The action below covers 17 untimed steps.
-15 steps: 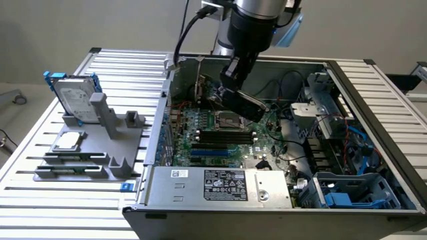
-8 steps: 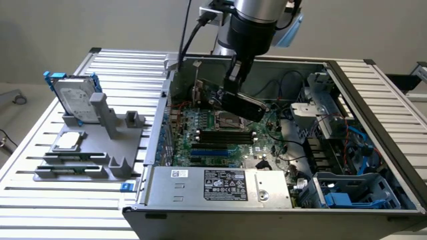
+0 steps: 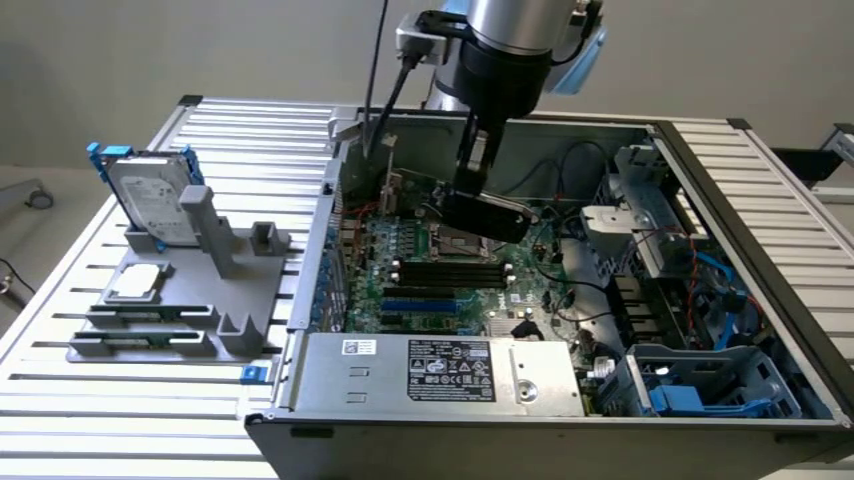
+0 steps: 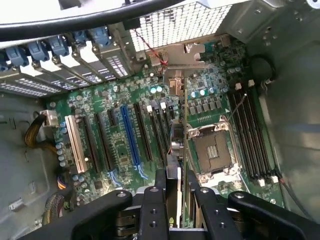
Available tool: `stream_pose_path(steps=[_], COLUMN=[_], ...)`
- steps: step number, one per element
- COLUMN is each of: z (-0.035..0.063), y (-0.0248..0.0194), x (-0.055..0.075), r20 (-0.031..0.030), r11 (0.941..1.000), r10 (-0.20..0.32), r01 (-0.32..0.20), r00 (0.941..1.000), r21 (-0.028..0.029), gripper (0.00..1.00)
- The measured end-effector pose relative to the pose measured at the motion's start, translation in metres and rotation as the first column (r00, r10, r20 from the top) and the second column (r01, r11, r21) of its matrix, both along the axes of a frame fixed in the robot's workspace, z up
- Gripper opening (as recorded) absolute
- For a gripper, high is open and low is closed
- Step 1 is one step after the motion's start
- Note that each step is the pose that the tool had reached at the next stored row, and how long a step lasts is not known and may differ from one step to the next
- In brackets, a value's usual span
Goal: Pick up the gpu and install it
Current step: 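Insert the gpu into the slot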
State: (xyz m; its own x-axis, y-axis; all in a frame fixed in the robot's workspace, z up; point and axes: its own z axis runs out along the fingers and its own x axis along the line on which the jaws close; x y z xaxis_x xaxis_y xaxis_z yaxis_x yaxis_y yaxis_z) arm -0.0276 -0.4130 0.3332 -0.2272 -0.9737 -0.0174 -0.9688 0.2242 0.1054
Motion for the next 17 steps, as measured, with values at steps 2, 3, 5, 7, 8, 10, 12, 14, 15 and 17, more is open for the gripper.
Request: stream_pose_path(steps=[2, 3, 5, 7, 8, 10, 12, 14, 15, 17], z=[-0.0016, -0.0024, -0.0039, -0.0052, -0.0058, -0.0067, -0.0075, -0.0082, -0.0086, -0.0092], y=[0.0000, 0.0000, 0.0000, 0.0000, 0.0000, 0.0000, 0.0000, -0.0001, -0.0004, -0.0017], x=[0.0000, 0.0000, 0.0000, 0.0000, 0.0000, 0.0000, 0.0000, 0.0000, 0.0000, -0.0001], r20=[0.0013, 0.0020, 0.0035, 0.0055, 0.0068, 0.0105, 0.0161, 0.0243, 0.0291, 0.0400], r11=[0.9993, 0.9985, 0.9959, 0.9920, 0.9897, 0.9844, 0.9796, 0.9761, 0.9747, 0.9725], r10=[0.037, 0.055, 0.091, 0.126, 0.143, 0.175, 0.200, 0.216, 0.222, 0.230], r01=[-0.037, -0.055, -0.091, -0.126, -0.143, -0.176, -0.200, -0.216, -0.222, -0.231], r00=[0.9993, 0.9985, 0.9959, 0.9920, 0.9897, 0.9844, 0.9796, 0.9761, 0.9747, 0.9723], r21=[0.0019, 0.0029, 0.0047, 0.0075, 0.0091, 0.0131, 0.0171, 0.0214, 0.0234, 0.0263], gripper=[0.27, 0.27, 0.27, 0.27, 0.27, 0.27, 0.27, 0.27, 0.27, 0.27])
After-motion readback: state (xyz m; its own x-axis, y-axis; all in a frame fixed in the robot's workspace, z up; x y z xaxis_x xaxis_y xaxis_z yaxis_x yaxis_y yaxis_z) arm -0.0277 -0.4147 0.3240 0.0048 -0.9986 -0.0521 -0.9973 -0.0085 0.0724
